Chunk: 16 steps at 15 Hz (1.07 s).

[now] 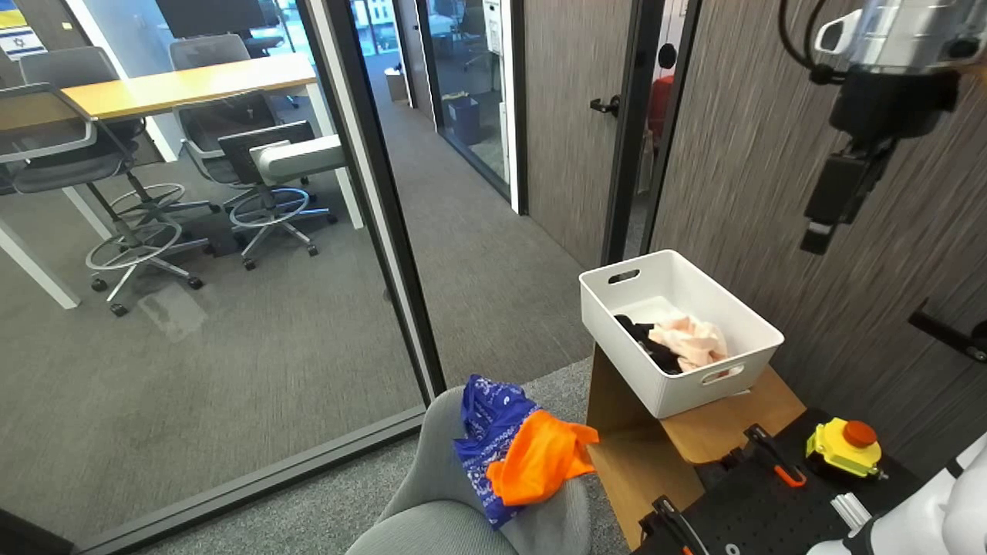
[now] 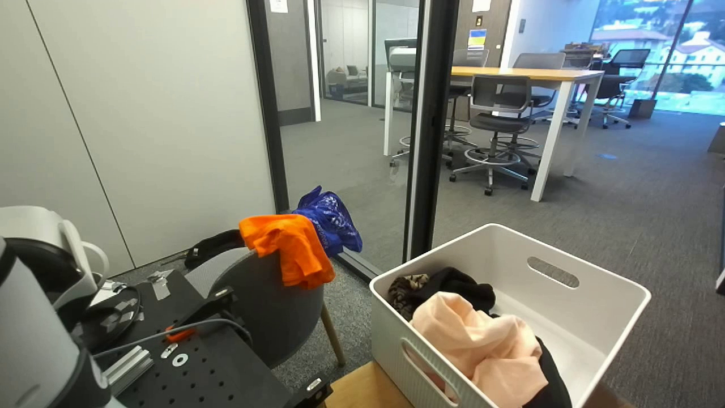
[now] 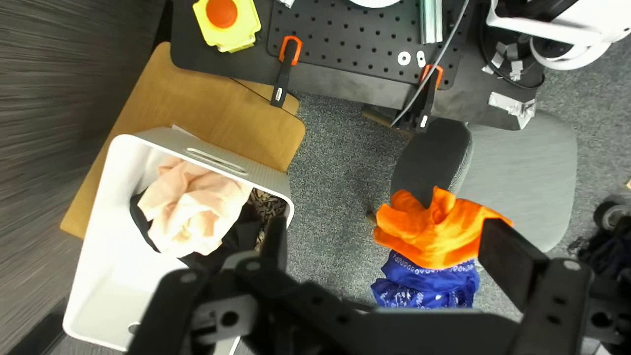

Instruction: Remove the orange clothing from the white basket and hang it on the back of the chair

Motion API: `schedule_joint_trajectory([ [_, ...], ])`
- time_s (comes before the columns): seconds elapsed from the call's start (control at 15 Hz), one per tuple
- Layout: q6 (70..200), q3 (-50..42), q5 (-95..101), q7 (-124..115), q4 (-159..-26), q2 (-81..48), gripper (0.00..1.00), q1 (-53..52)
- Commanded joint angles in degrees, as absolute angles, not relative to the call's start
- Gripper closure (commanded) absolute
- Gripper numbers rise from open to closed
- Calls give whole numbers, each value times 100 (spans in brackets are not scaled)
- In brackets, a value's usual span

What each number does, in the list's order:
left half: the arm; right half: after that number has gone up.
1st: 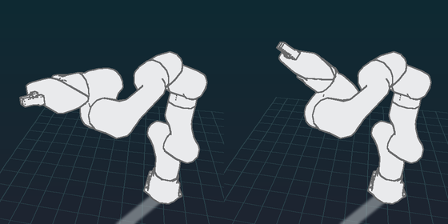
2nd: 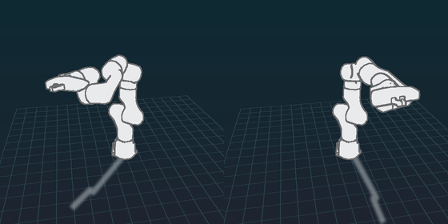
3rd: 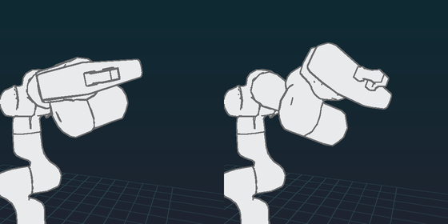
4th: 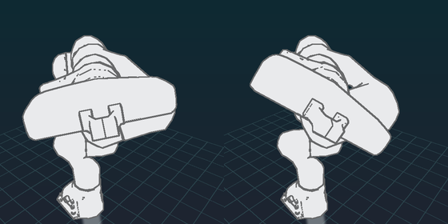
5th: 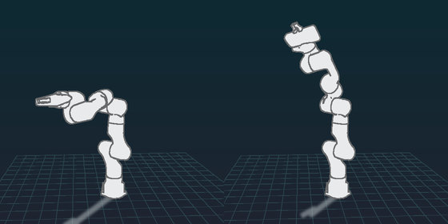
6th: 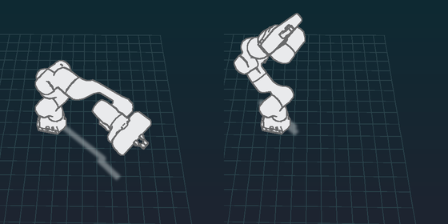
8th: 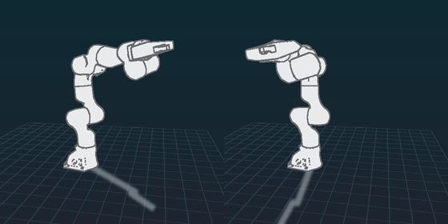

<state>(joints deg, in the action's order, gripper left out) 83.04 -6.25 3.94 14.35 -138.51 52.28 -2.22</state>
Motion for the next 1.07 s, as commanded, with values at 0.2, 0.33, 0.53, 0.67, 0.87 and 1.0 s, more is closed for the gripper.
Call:
schedule_joint_trajectory([
  [0.2, 8055, -919, 630, 1829, -13842, 5782, 0, -249],
  [0.33, 8078, -959, 629, 1851, -13856, 5804, 0, -252],
  [0.53, 8121, -1002, 583, 1770, -13902, 5759, 0, -206],
  [0.67, 8107, -976, 545, 1751, -13888, 5702, 0, -234],
  [0.87, 8107, -985, 544, 1752, -13910, 5701, 0, -232],
  [1.0, 8107, -985, 544, 1752, -13911, 5701, 0, -232],
])
